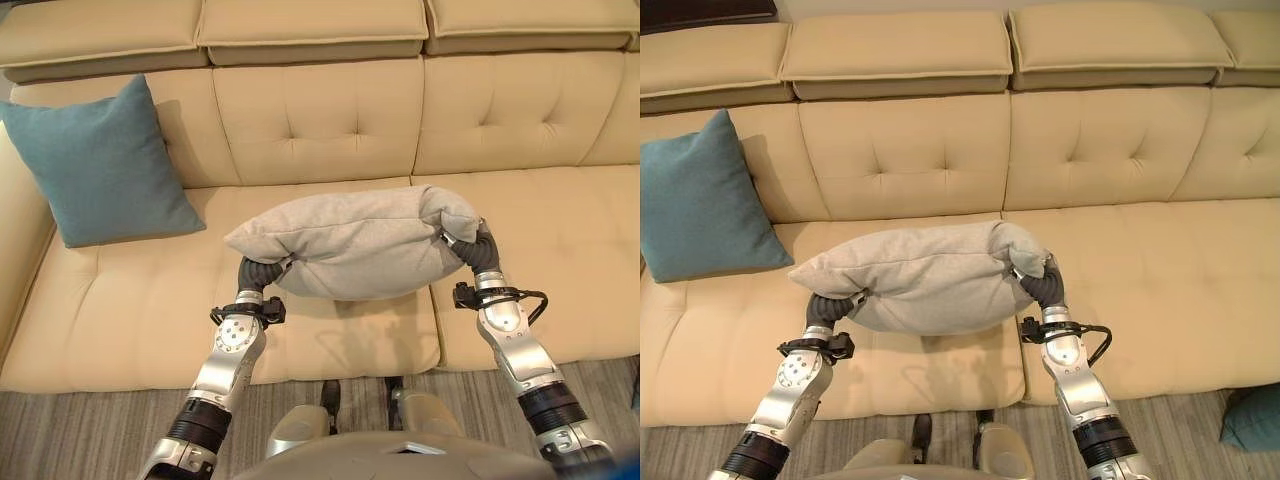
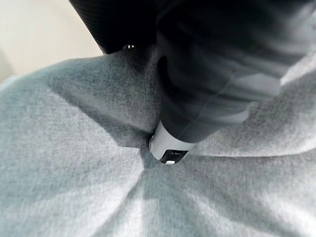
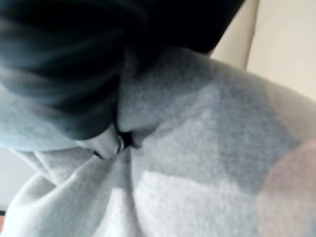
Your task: Pick up all the scattered cushions and arrange them neatly on the sofa.
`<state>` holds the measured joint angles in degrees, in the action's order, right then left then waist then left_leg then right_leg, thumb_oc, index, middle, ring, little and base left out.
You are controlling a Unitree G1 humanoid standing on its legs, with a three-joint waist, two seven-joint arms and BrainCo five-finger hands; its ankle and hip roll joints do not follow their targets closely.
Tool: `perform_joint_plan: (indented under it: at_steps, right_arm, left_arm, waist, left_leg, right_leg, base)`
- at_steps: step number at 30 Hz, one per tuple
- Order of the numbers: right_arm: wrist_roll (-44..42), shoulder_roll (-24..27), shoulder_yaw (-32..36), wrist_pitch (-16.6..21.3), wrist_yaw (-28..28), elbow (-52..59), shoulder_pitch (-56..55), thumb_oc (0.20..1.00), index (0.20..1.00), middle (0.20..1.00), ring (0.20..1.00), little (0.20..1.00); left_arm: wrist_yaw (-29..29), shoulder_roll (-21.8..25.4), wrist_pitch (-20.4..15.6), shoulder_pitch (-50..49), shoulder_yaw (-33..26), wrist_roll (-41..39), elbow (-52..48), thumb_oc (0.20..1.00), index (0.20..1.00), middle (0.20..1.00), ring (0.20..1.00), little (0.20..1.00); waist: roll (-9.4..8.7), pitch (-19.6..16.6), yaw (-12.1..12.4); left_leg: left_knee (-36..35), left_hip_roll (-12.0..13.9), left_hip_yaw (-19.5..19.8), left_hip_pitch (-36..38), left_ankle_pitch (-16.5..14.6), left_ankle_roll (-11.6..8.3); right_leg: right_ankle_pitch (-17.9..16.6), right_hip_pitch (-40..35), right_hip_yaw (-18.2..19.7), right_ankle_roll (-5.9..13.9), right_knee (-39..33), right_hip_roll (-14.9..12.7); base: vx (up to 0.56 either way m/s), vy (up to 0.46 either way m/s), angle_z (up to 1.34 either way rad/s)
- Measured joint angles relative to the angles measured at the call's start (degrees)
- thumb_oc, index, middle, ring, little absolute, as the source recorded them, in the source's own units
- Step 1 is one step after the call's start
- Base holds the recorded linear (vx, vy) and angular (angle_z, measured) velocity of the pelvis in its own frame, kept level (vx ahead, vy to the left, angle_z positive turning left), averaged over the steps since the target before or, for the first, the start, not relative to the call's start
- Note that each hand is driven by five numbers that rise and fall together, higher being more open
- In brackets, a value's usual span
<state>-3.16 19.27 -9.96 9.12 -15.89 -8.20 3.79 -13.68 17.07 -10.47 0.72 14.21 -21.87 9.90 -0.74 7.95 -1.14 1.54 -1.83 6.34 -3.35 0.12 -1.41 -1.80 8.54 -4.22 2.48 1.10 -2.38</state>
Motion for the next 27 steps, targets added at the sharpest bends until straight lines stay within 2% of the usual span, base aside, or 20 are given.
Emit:
perform_joint_plan:
  at_steps: [1,4,5,6,7,9,11,13,15,16,17,18,21,27]
  right_arm:
    - [-0.01,0.34,1.37,0.00,-0.33,-0.05,0.52,0.200,0.200,0.200,0.200,0.200]
    - [0.00,1.89,1.58,0.01,-0.63,-0.06,1.16,0.200,0.200,0.200,0.200,0.200]
    - [-0.02,2.03,1.94,0.01,-1.04,-0.07,1.03,0.200,0.200,0.200,0.200,0.200]
    - [-0.02,1.90,2.11,0.02,-1.56,-0.01,1.04,0.200,0.200,0.200,0.200,0.200]
    - [-0.02,1.85,2.12,0.02,-1.93,-0.07,0.95,0.200,0.200,0.200,0.200,0.200]
    - [0.01,1.82,2.11,0.01,-2.51,-0.09,0.83,0.200,0.200,0.200,0.200,0.200]
    - [0.02,2.26,3.00,-0.01,-3.61,-0.19,0.88,0.200,0.200,0.200,0.200,0.200]
    - [0.09,2.15,2.48,-0.65,-5.41,-1.10,4.11,0.200,0.200,0.200,0.200,0.200]
    - [0.08,2.12,0.28,-1.56,-7.44,-5.88,12.83,0.200,0.200,0.200,0.200,0.200]
    - [0.07,2.25,-0.77,-1.95,-9.19,-9.46,20.41,0.200,0.200,0.200,0.200,0.200]
    - [0.07,2.25,-0.77,-1.95,-9.19,-9.46,20.41,0.200,0.200,0.200,0.200,0.200]
    - [-0.01,2.87,-2.60,-2.06,-11.58,-13.88,28.00,0.200,0.200,0.200,0.200,0.200]
    - [-0.14,5.14,-3.13,-3.08,-14.12,-17.12,37.19,0.200,0.200,0.200,0.200,0.200]
    - [-0.82,7.97,-5.31,-3.38,-16.63,-18.84,42.62,0.200,0.200,0.200,0.200,0.200]
  left_arm:
    - [-0.08,-0.60,0.00,1.28,0.96,-0.02,-0.01,0.200,0.200,0.200,0.200,0.200]
    - [-0.40,-0.59,0.01,2.24,1.76,-0.10,0.01,0.200,0.200,0.200,0.200,0.200]
    - [-0.49,-0.60,0.00,3.30,2.22,-0.11,0.01,0.200,0.200,0.200,0.200,0.200]
    - [-0.50,-0.54,-0.01,4.03,2.22,-0.10,0.01,0.200,0.200,0.200,0.200,0.200]
    - [-0.52,-0.50,0.00,4.31,2.25,-0.09,0.01,0.200,0.200,0.200,0.200,0.200]
    - [-0.94,-0.53,0.00,4.71,2.47,-0.04,0.01,0.200,0.200,0.200,0.200,0.200]
    - [-1.72,-1.03,0.02,5.80,4.07,-0.04,0.12,0.200,0.200,0.200,0.200,0.200]
    - [-3.10,-0.71,0.20,10.34,5.07,-0.06,2.22,0.200,0.200,0.200,0.200,0.200]
    - [-5.46,0.97,0.24,18.03,5.36,-0.08,5.87,0.200,0.200,0.200,0.200,0.200]
    - [-7.25,1.68,0.21,23.43,5.19,-0.09,7.61,0.200,0.200,0.200,0.200,0.200]
    - [-7.25,1.68,0.21,23.43,5.19,-0.09,7.61,0.200,0.200,0.200,0.200,0.200]
    - [-9.10,2.11,-0.06,31.27,6.14,-1.88,12.79,0.200,0.200,0.200,0.200,0.200]
    - [-10.59,3.82,-0.06,43.45,7.74,-3.11,19.64,0.200,0.200,0.200,0.200,0.200]
    - [-12.01,3.76,-1.24,47.11,8.50,-4.61,21.19,0.200,0.200,0.200,0.200,0.200]
  waist:
    - [-0.37,-0.03,0.09]
    - [-0.70,0.20,0.09]
    - [-1.34,0.60,-0.54]
    - [-1.46,0.67,-1.09]
    - [-1.43,0.67,-1.42]
    - [-1.29,0.71,-2.43]
    - [0.88,0.90,-4.21]
    - [0.38,0.85,-4.17]
    - [0.32,0.89,-3.84]
    - [0.28,0.99,-2.36]
    - [0.28,0.99,-2.36]
    - [0.36,1.19,-2.21]
    - [0.46,1.48,-2.66]
    - [0.58,1.58,-2.91]
  left_leg:
    - [1.95,-0.01,0.21,-2.23,0.36,-0.56]
    - [7.27,0.21,-1.54,-5.91,0.57,-1.08]
    - [10.63,-0.14,-4.10,-8.47,0.22,-1.31]
    - [10.72,1.31,-8.19,-9.70,-0.70,-0.93]
    - [9.74,2.53,-9.49,-9.73,-0.78,-0.79]
    - [5.97,4.76,-10.21,-8.79,-0.65,-0.70]
    - [-1.35,5.89,-10.03,-4.89,1.51,-0.65]
    - [-6.24,3.14,-12.17,-4.01,3.77,1.60]
    - [-6.58,1.78,-12.49,-6.15,4.23,2.25]
    - [-6.55,1.71,-12.99,-7.77,4.35,2.35]
    - [-6.55,1.71,-12.99,-7.77,4.35,2.35]
    - [-6.42,1.96,-12.33,-9.77,4.94,1.79]
    - [-6.76,2.44,-11.85,-14.80,6.52,1.18]
    - [-6.75,3.28,-11.67,-17.08,6.88,0.67]
  right_leg:
    - [-0.74,-0.06,-1.65,-1.14,-1.26,-0.04]
    - [-0.48,-0.48,-4.18,-2.12,-1.93,-0.04]
    - [-0.85,-1.10,-5.18,-4.20,-2.72,-0.72]
    - [-0.80,-1.22,-6.21,-4.90,-3.31,-0.73]
    - [-0.71,-1.21,-6.49,-5.04,-3.35,-0.52]
    - [-0.81,-1.10,-6.32,-4.85,-3.32,0.21]
    - [-1.68,-1.02,-5.82,-3.65,-4.30,1.87]
    - [-3.43,0.98,-4.25,-1.62,-5.06,-0.68]
    - [-4.16,3.24,-3.51,-0.55,-5.38,-2.02]
    - [-4.94,4.55,-2.94,0.11,-6.32,-2.00]
    - [-4.94,4.55,-2.94,0.11,-6.32,-2.00]
    - [-5.01,6.18,-3.20,0.09,-6.33,-1.79]
    - [-6.15,11.03,-4.60,-0.15,-6.39,-1.41]
    - [-6.27,13.29,-4.53,-0.17,-6.35,-0.57]
  base:
    - [0.03,-0.110,0.86]
    - [0.02,-0.030,0.52]
    - [0.05,0.013,0.64]
    - [0.08,0.021,0.46]
    - [0.07,0.033,0.19]
    - [0.07,0.051,-0.11]
    - [0.07,0.086,-0.28]
    - [-0.02,0.083,-0.25]
    - [-0.08,0.031,-0.13]
    - [-0.12,-0.008,-0.10]
    - [-0.10,-0.020,0.00]
    - [-0.09,-0.050,0.13]
    - [-0.03,-0.046,0.13]
    - [-0.02,-0.044,-0.02]
